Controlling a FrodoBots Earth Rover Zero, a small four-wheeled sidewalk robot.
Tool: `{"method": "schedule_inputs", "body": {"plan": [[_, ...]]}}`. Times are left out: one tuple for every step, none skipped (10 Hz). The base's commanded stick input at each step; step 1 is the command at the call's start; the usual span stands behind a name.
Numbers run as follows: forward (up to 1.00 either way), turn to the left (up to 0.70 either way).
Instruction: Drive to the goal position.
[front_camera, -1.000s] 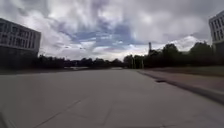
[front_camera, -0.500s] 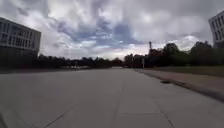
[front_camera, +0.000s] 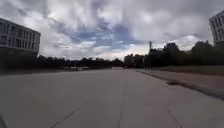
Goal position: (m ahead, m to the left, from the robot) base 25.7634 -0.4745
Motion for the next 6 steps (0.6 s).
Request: {"method": "schedule_inputs", "body": {"plan": [[1.0,0.0],[1.0,0.0],[1.0,0.0],[1.0,0.0],[1.0,0.0],[1.0,0.0]]}}
